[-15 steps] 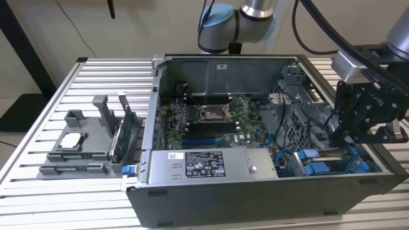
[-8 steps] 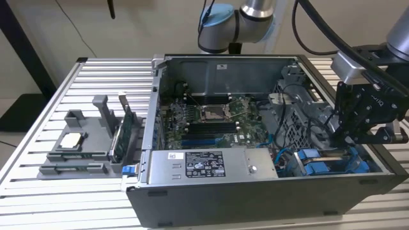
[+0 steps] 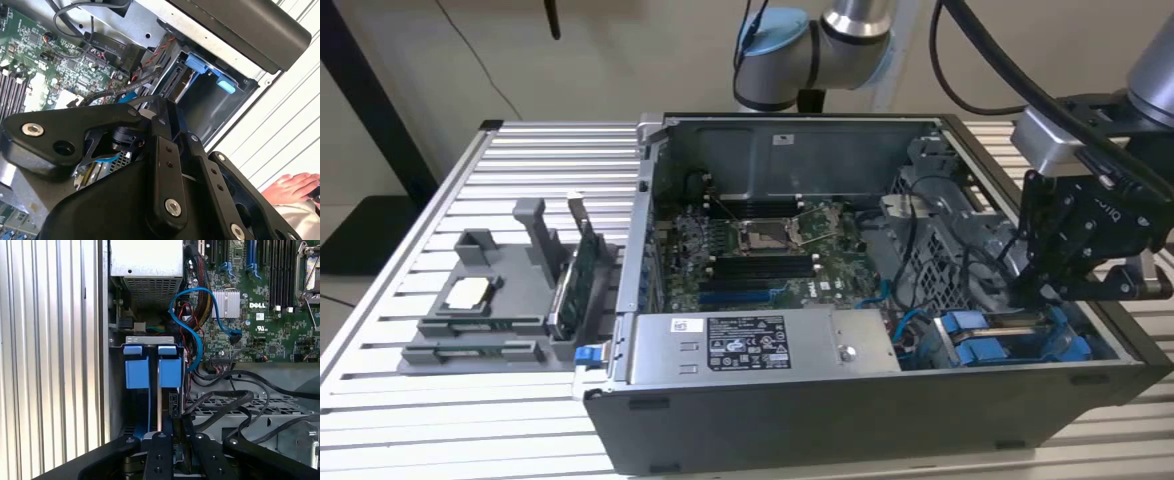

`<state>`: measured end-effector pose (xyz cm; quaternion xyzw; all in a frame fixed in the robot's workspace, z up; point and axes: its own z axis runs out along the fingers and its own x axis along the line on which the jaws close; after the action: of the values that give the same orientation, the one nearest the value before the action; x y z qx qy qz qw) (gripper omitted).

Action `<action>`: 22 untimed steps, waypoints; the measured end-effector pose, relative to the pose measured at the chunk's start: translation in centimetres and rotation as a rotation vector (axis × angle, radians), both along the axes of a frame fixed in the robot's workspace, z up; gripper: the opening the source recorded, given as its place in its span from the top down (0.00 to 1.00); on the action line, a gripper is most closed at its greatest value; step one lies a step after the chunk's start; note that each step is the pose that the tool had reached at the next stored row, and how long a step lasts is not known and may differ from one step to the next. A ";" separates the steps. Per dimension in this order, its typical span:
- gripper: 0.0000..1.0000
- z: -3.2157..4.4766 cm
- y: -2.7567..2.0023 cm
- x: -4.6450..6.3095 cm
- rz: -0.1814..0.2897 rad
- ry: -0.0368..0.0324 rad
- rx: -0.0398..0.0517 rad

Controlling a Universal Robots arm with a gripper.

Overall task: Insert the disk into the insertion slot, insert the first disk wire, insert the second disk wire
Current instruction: 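Insert the first disk wire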

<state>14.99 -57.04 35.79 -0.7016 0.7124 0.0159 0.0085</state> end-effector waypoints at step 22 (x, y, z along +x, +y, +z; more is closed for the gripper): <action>0.81 -0.92 -0.01 0.1 0.015 -0.0220 -0.0004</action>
<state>15.13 -57.05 34.87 -0.7072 0.7068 0.0081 0.0161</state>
